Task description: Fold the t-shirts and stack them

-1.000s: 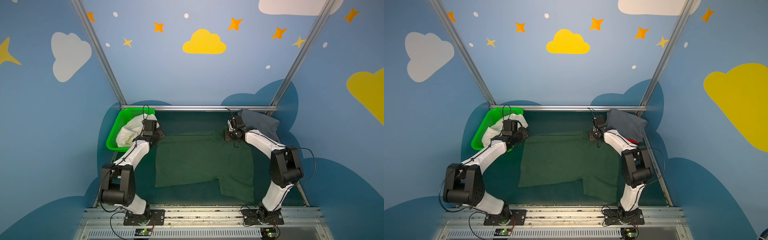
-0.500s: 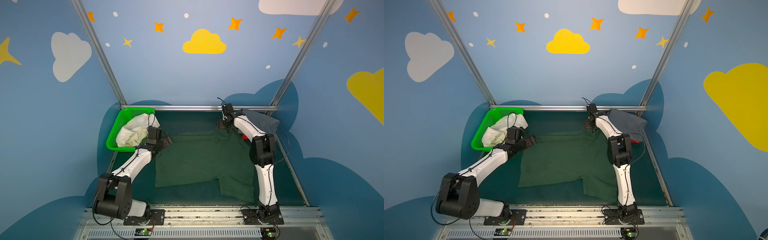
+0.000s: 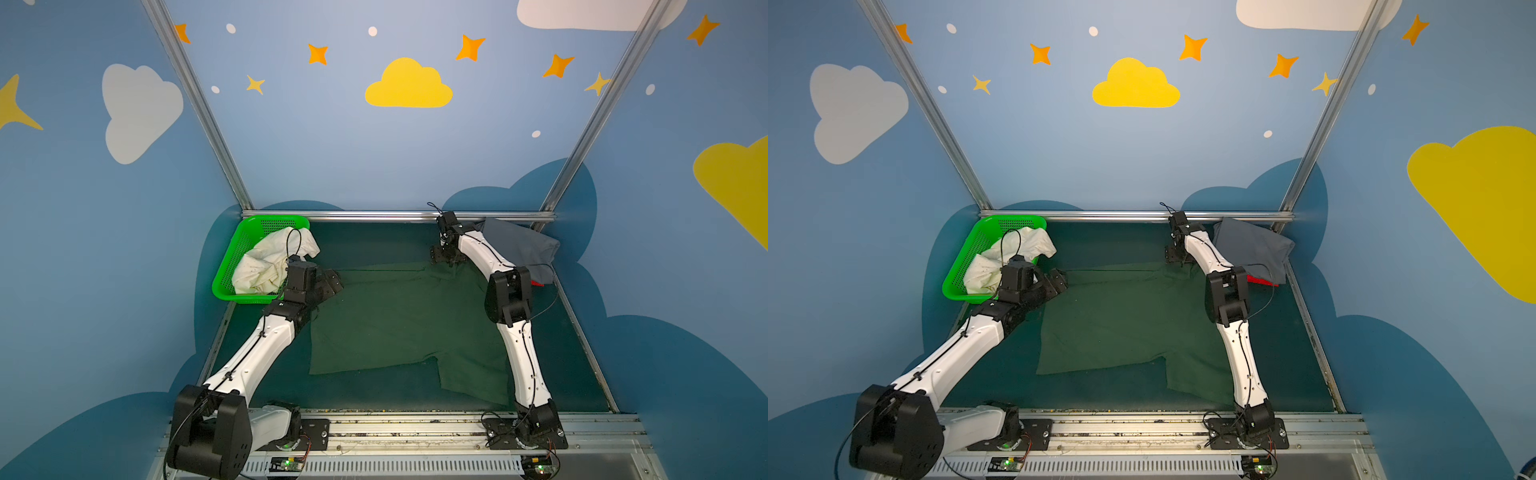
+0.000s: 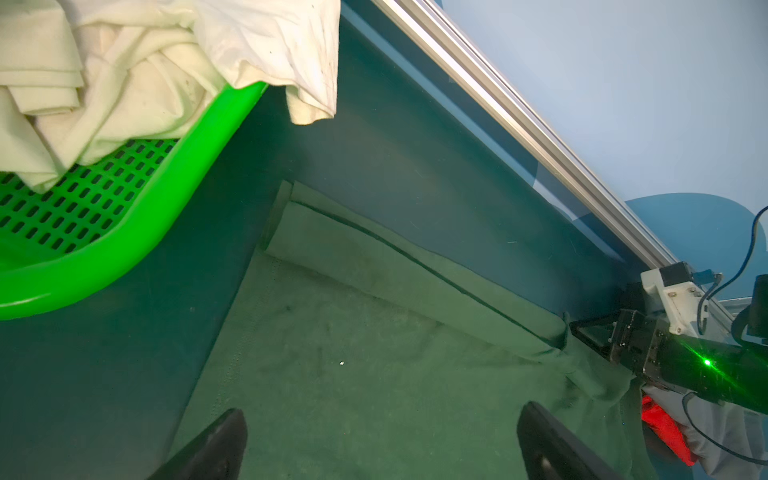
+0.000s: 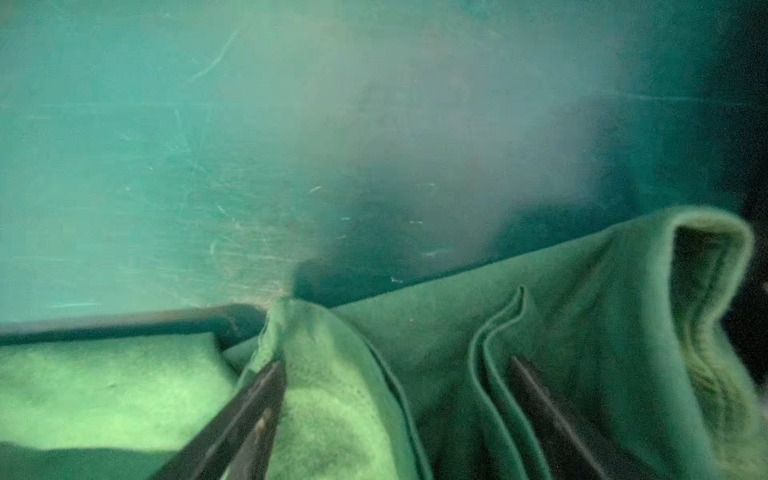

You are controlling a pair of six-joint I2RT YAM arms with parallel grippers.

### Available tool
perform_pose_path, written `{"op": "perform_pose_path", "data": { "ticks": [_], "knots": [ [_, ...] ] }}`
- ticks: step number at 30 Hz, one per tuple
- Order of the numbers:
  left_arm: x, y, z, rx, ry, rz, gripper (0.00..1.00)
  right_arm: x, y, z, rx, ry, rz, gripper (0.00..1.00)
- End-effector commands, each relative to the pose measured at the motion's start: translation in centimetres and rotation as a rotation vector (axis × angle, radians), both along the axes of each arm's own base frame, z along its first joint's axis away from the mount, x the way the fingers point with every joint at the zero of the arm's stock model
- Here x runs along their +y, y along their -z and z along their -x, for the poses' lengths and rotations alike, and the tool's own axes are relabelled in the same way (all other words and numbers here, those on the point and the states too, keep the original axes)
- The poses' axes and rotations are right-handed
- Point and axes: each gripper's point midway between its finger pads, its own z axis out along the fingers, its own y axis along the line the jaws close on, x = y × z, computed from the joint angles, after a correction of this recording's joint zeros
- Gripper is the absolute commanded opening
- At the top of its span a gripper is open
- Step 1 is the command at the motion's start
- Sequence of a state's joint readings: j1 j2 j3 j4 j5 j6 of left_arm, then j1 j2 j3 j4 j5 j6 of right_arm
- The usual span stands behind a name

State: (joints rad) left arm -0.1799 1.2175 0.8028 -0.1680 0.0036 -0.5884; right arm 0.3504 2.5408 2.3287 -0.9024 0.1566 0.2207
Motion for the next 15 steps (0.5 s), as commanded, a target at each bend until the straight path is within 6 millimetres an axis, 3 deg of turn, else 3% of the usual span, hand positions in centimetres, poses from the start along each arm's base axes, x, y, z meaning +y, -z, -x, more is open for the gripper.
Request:
{"op": "perform_pose_path", "data": {
  "ticks": [1,6,11,15],
  "knots": [
    [0.4,0.4,0.4,0.016,-0.017,-0.014,1.00,0.0,-0.1,0.2,0.012,-0.017,0.007,0.81],
    [0.4,0.7,0.2,0.023,-0.021,-0.009,1.00,0.2,-1.1,-0.3,-0.019,-0.025,0.002,0.68],
    [0.2,1.1,0.1,0.033,-0.016,-0.006,1.00,0.0,-2.8,-0.8,-0.072,-0.042,0.021,0.30],
    [0.0,1.4,0.1,0.044,-0.009,-0.002,1.00,0.2,-4.0,-0.6,-0.092,-0.075,0.024,0.15]
  ]
}}
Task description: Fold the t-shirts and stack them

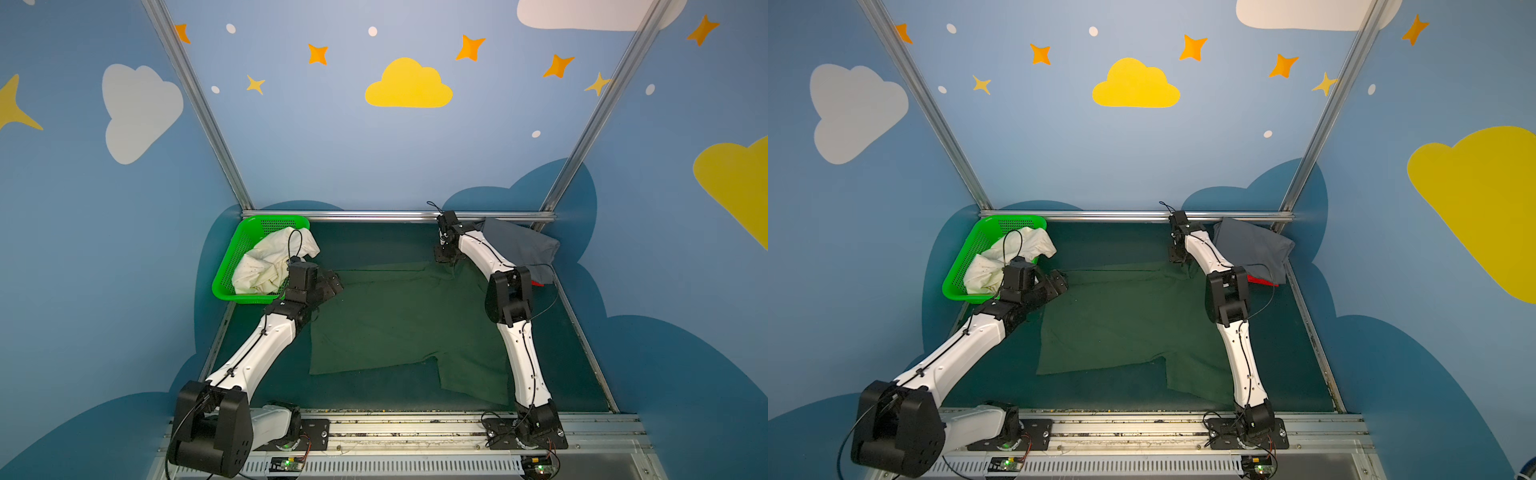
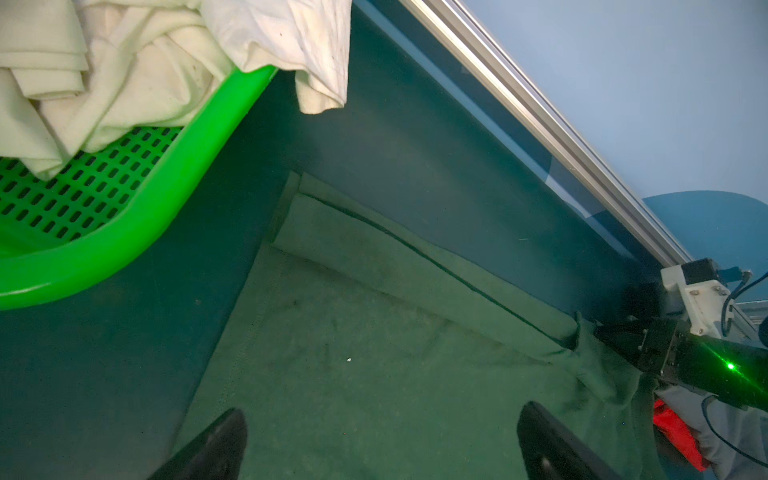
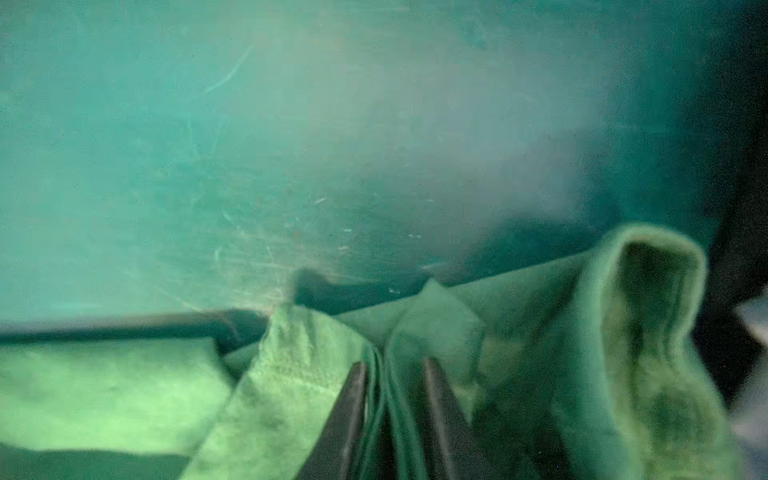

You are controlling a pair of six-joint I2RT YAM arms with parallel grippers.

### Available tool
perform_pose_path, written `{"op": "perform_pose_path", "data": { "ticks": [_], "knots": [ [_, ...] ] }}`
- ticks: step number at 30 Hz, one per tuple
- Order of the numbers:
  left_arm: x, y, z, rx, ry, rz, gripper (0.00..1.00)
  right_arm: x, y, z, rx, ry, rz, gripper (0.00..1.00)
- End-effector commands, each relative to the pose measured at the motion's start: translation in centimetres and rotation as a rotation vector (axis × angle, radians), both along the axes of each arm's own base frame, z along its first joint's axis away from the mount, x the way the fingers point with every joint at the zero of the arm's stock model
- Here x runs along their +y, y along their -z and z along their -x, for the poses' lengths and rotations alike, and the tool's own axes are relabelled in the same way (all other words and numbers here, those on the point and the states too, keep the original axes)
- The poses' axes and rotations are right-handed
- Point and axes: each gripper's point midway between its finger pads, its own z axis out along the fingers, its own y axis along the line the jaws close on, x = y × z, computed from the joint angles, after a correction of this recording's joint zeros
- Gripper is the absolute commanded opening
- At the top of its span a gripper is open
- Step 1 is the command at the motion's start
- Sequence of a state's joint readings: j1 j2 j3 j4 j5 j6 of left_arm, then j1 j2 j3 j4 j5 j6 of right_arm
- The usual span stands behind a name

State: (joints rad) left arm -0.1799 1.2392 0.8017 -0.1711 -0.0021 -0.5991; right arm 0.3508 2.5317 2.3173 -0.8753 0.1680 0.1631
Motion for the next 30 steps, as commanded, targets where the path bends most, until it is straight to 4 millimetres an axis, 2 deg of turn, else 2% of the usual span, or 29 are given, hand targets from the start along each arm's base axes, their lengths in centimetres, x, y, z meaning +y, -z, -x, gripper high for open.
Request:
{"op": "perform_pose_path", "data": {
  "ticks": [1,5,10,12,14,15,18,20,22,28,29,30],
  "knots": [
    [-0.1,0.5,0.1,0.019,0.004,-0.001,1.00,0.3,-4.0,0.0,-0.072,-0.029,0.000,0.14],
    [0.0,0.9,0.2,0.027,-0.001,-0.003,1.00,0.1,-5.9,0.6,-0.119,-0.033,0.003,0.05],
    [0.2,1.3,0.3,0.038,-0.008,-0.011,1.00,-0.1,-7.7,2.1,-0.194,-0.039,-0.040,0.04],
    [0.3,1.5,0.4,0.044,-0.010,-0.012,1.00,-0.1,-7.7,2.9,-0.220,-0.041,-0.068,0.04],
    [0.3,1.7,0.4,0.049,-0.014,-0.014,1.00,0.0,-7.2,3.9,-0.243,-0.047,-0.106,0.09],
    [0.4,1.8,0.5,0.054,-0.016,-0.016,1.00,0.2,-6.9,4.6,-0.248,-0.062,-0.128,0.14],
    [0.6,2.0,0.7,0.061,-0.025,-0.017,1.00,0.1,-5.4,6.4,-0.246,-0.082,-0.155,0.14],
    [0.7,2.1,0.7,0.060,-0.030,-0.019,1.00,-0.6,-4.6,7.5,-0.250,-0.060,-0.155,0.22],
    [0.8,2.3,0.7,0.061,-0.035,-0.022,1.00,-0.7,-4.1,8.7,-0.240,-0.062,-0.180,0.22],
    [0.8,2.5,0.7,0.066,-0.040,-0.018,1.00,-1.9,-4.7,12.1,-0.199,-0.001,-0.204,0.38],
    [0.8,2.6,0.6,0.066,-0.040,-0.016,1.00,-2.1,-4.8,12.6,-0.198,0.013,-0.210,0.43],
    [0.7,2.8,0.6,0.069,-0.039,-0.014,1.00,-2.2,-5.0,13.0,-0.202,0.018,-0.222,0.53]
  ]
}}
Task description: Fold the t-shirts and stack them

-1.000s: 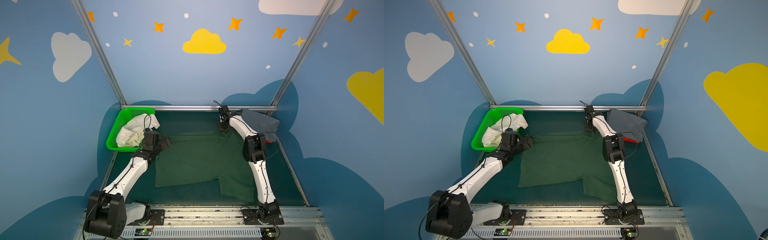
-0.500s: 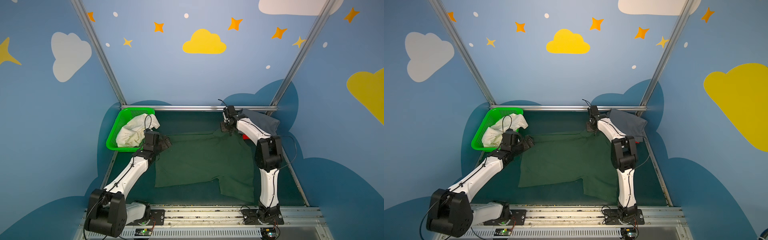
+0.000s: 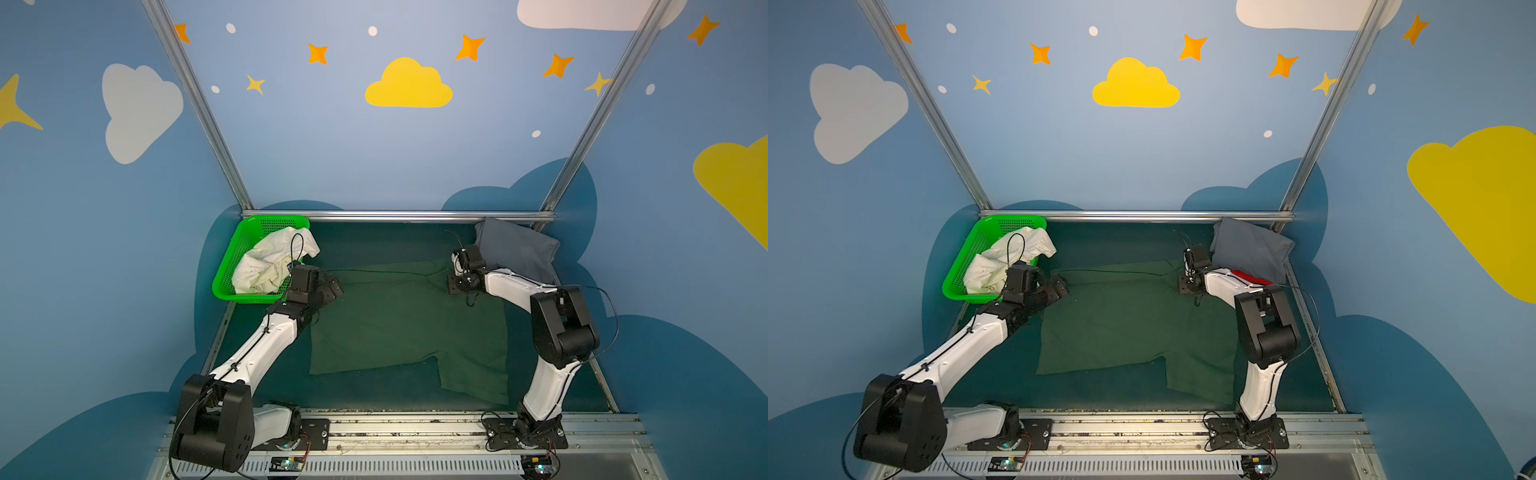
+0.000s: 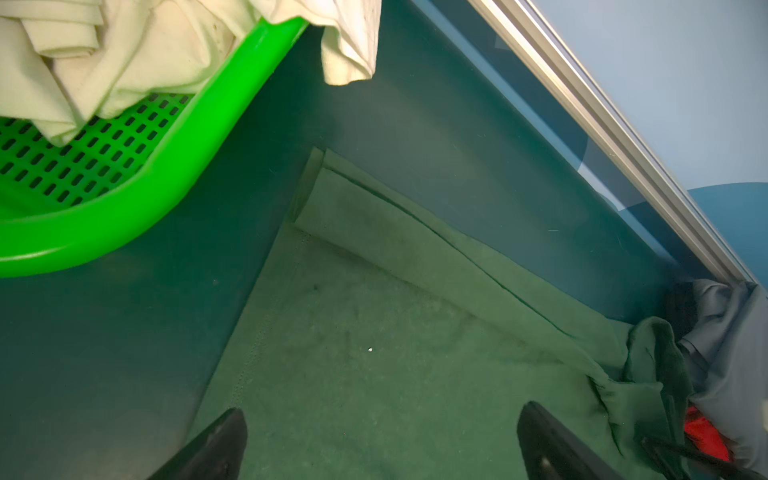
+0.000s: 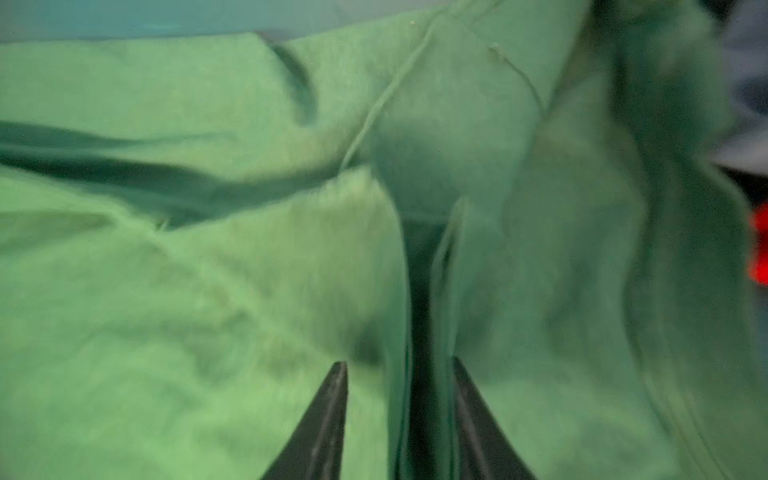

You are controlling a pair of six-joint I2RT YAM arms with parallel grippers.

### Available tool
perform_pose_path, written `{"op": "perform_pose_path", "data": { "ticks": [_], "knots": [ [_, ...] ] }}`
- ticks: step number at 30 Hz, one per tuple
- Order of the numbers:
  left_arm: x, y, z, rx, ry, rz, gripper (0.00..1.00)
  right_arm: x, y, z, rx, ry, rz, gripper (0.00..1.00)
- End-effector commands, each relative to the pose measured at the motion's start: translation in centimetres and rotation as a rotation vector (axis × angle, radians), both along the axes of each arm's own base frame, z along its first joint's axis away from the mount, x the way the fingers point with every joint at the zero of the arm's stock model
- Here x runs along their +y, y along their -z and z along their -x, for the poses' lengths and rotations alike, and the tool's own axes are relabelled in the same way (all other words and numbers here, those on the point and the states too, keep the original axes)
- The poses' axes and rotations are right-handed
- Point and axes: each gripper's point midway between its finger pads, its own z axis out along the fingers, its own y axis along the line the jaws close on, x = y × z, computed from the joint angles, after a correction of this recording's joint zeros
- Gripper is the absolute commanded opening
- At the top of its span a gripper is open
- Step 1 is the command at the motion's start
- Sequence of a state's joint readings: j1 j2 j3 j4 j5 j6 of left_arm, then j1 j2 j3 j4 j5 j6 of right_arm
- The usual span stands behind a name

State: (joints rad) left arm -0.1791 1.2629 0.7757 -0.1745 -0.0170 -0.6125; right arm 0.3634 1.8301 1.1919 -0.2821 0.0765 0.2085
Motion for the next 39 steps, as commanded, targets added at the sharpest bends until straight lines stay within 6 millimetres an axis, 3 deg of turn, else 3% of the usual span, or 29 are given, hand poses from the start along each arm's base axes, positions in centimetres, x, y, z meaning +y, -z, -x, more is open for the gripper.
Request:
{"op": "perform_pose_path", "data": {
  "ticks": [1,6,11,15,17,21,27,33,39],
  "knots": [
    [0.3,0.9,0.0,0.021,-0.018,-0.004,1.00,0.3,-3.6,0.3,-0.077,0.039,-0.085,0.62],
    [0.1,1.1,0.0,0.029,-0.011,0.006,1.00,-0.3,-5.3,-0.1,-0.076,0.112,-0.111,0.66],
    [0.2,0.7,0.3,0.013,-0.013,0.007,1.00,-0.9,-6.3,-3.2,-0.065,0.168,-0.081,0.63],
    [0.1,0.5,0.6,0.007,-0.009,0.012,1.00,-1.9,-4.6,-6.3,-0.040,0.203,0.025,0.55],
    [0.1,0.5,0.7,0.007,-0.008,0.013,1.00,-1.4,-3.8,-7.7,-0.006,0.179,0.038,0.49],
    [0.2,0.4,1.0,0.011,-0.006,0.009,1.00,-0.1,-2.2,-9.2,0.067,0.122,0.073,0.49],
    [0.1,0.6,1.0,0.014,-0.003,0.016,1.00,-0.3,0.7,-9.4,0.186,0.089,0.179,0.48],
    [-0.1,0.7,0.9,0.018,0.001,0.021,1.00,-0.9,1.3,-8.6,0.196,0.098,0.231,0.47],
    [-0.1,0.7,0.9,0.020,0.003,0.022,1.00,-1.5,0.4,-8.2,0.165,0.121,0.177,0.24]
  ]
}}
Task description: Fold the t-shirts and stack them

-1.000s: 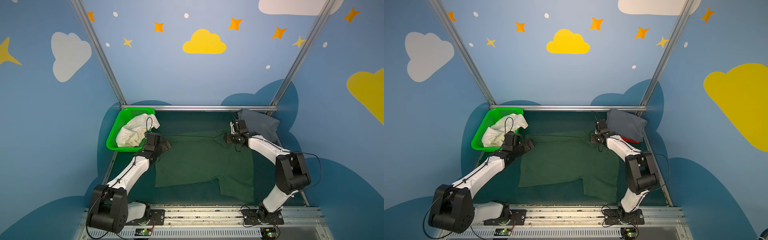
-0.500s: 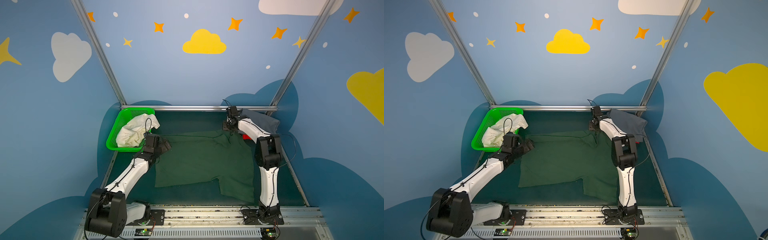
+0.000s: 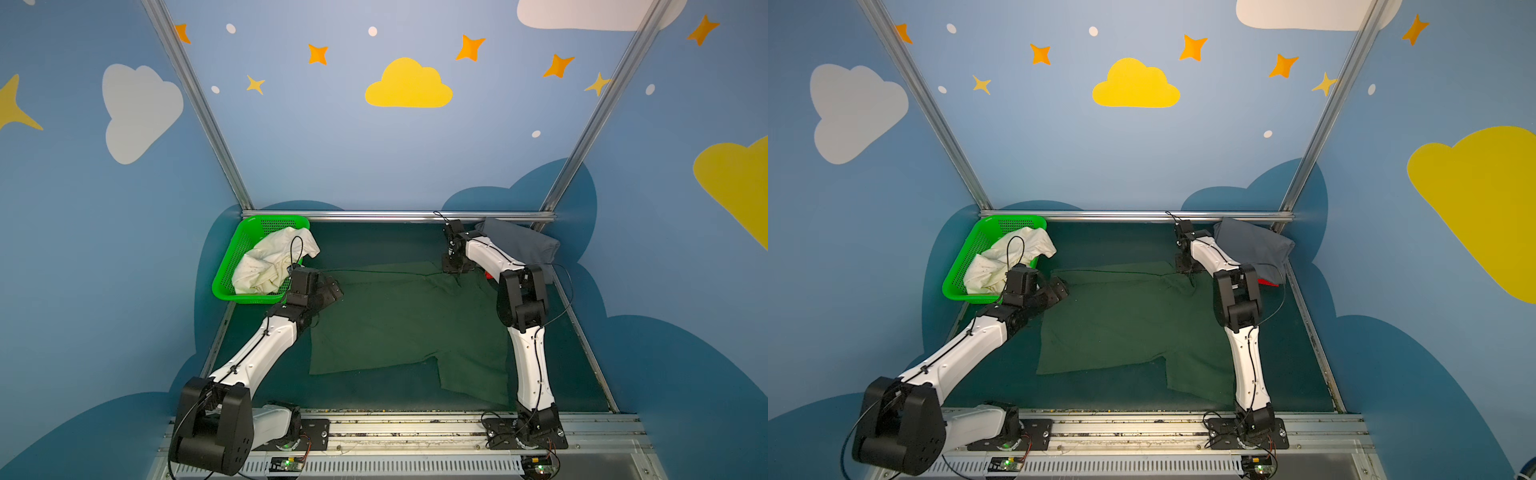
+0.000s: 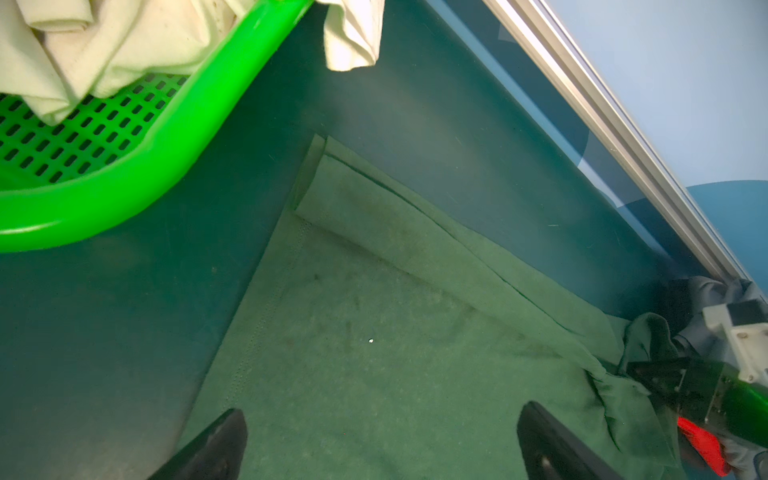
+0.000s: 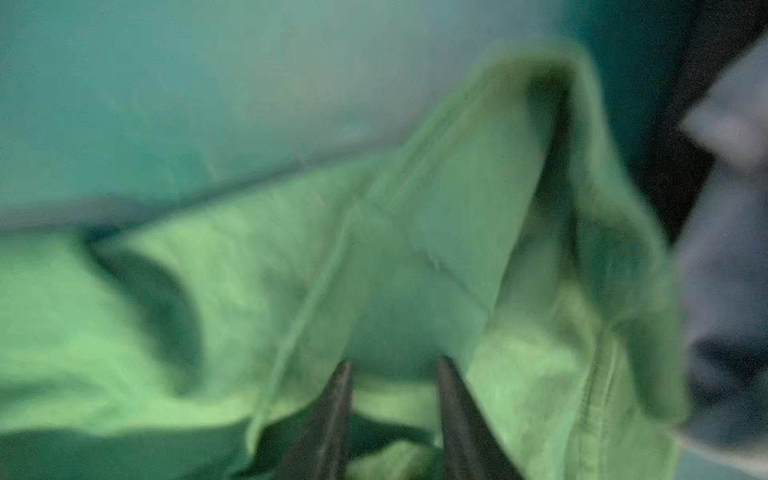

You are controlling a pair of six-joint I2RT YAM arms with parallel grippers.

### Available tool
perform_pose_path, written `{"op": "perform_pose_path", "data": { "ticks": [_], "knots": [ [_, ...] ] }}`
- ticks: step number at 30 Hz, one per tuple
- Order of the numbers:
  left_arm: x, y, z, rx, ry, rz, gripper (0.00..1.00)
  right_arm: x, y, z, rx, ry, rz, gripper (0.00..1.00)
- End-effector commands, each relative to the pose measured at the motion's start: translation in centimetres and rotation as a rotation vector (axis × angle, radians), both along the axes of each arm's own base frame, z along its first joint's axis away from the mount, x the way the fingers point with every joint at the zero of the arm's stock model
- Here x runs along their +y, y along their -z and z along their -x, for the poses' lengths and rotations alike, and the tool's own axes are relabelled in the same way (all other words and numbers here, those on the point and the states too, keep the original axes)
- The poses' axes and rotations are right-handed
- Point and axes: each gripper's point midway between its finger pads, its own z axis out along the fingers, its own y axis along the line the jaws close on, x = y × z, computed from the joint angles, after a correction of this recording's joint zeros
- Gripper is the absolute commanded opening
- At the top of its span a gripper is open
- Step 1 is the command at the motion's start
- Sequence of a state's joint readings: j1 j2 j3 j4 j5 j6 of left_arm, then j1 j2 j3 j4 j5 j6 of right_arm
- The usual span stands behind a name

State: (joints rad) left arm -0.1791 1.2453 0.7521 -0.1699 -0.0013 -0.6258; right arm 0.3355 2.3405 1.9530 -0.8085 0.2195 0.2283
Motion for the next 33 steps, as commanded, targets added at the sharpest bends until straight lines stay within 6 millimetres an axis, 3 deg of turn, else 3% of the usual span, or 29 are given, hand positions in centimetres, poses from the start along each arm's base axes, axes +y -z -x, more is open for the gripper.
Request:
{"op": "perform_pose_path", "data": {
  "ticks": [1,5,9,20,33],
  "knots": [
    [0.1,0.5,0.3,0.017,-0.004,0.003,1.00,-0.5,-2.6,-0.1,-0.045,0.015,-0.027,0.20],
    [0.1,0.7,0.4,0.025,-0.004,0.003,1.00,-1.5,-2.3,0.5,-0.036,0.035,-0.004,0.05],
    [0.0,1.0,0.3,0.032,-0.001,0.006,1.00,-2.2,-2.8,0.8,-0.056,0.062,-0.007,0.00],
    [-0.4,1.2,-0.2,0.041,0.012,0.014,1.00,-4.2,-4.7,2.5,-0.114,0.145,-0.002,0.00],
    [-0.9,1.4,-0.9,0.044,0.034,0.020,1.00,-7.2,-4.2,8.3,-0.107,0.292,0.040,0.00]
  ]
}}
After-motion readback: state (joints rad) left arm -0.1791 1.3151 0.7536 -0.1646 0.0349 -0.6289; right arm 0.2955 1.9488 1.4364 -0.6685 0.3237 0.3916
